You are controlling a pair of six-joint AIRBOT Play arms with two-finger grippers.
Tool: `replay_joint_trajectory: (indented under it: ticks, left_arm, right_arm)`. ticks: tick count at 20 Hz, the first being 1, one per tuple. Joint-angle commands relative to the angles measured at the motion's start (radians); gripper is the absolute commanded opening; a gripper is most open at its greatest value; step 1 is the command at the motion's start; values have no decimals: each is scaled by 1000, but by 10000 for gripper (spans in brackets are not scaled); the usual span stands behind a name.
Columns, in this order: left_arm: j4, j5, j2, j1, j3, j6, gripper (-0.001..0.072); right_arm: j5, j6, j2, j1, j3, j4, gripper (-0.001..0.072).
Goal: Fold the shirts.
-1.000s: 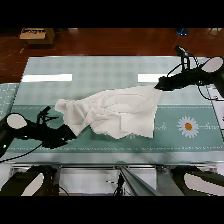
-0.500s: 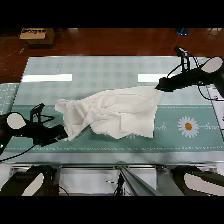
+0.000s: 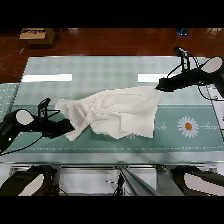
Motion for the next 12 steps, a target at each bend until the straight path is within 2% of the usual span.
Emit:
replay_joint_trajectory:
  ticks: [1,2,6,9,12]
  left_arm:
    - [-50,20,-73,-21,1,56,54]
    - [-49,13,-68,-21,5,88,21]
    - [-8,-90,30,-21,136,125,20]
    - [65,-109,215,27,390,123,20]
    - [129,-95,346,164,694,87,20]
  right_arm:
    - [7,8,1,0,0,0,29]
    - [15,8,1,0,0,0,29]
    - [50,8,21,0,0,2,29]
    - [37,7,123,0,13,1,29]
    - [-32,7,285,0,86,1,29]
